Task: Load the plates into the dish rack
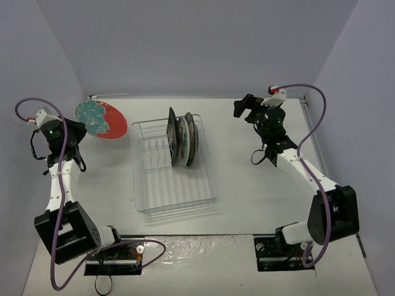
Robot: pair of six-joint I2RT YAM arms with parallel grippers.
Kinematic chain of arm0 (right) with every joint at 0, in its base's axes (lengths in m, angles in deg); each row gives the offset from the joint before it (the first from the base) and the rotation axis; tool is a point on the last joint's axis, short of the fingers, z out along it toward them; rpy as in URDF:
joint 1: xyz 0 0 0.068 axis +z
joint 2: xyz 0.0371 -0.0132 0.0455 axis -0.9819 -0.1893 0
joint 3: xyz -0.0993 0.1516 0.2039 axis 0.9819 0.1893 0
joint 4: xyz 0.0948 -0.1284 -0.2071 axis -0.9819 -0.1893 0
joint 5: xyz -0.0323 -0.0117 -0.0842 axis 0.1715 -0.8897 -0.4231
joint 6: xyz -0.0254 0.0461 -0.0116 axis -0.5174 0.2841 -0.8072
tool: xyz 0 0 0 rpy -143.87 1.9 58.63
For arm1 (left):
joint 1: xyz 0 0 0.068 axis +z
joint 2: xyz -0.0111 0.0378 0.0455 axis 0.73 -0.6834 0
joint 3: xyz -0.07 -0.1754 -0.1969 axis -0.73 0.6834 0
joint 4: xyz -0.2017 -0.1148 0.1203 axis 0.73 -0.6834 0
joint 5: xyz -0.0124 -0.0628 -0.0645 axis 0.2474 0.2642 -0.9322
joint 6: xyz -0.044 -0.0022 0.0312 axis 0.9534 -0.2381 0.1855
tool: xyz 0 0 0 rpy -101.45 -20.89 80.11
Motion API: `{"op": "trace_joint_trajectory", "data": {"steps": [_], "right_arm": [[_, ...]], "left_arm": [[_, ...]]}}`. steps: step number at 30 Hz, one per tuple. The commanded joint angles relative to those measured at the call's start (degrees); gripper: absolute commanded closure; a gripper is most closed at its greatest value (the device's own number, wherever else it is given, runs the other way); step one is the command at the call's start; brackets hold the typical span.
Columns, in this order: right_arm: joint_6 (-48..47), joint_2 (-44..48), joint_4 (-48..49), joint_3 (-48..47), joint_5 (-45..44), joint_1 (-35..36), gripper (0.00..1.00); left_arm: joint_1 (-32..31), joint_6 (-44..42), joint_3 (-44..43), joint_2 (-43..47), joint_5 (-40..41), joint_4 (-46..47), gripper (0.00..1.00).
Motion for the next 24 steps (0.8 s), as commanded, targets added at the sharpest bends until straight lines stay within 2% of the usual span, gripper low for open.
{"op": "trace_joint_trajectory", "data": {"steps": [1,7,11,14,15,18,24], "right_arm": [[-1.4,-0.8,4.7,-4.1,6.0,-0.5,0.0],[-1.5,-2.7,2.6,-6.3,8.2,-0.4,0.0],[-1.8,-4.4,2.2,-8.9,13.6,-0.4,0.0],[-1.0,-7.5,3.2,-13.0,22.7,-0.1,0.0],[-1.0,-7.6,3.3,-13.1,22.8,-0.1,0.0],[2.7,-13.1,6.8,-19.1,36.3,1.6,0.0],[6.2,-23.2,7.6,-30.8,48.3,7.7,0.0]], "left_arm": [[-0.1,2.2,-9.4,3.8,-7.9,10.9,1.0],[-0.1,5.7,-11.4,3.8,-14.3,15.0,1.0],[-0.3,7.7,-12.2,4.1,-16.9,16.9,1.0],[-0.6,8.8,-12.2,4.6,-18.2,17.5,1.0],[-0.7,8.8,-12.1,4.7,-18.2,17.8,1.0],[-1.8,11.3,-11.1,5.0,-20.8,20.4,1.0],[-5.2,14.2,-10.7,5.8,-21.6,21.0,1.0]]}}
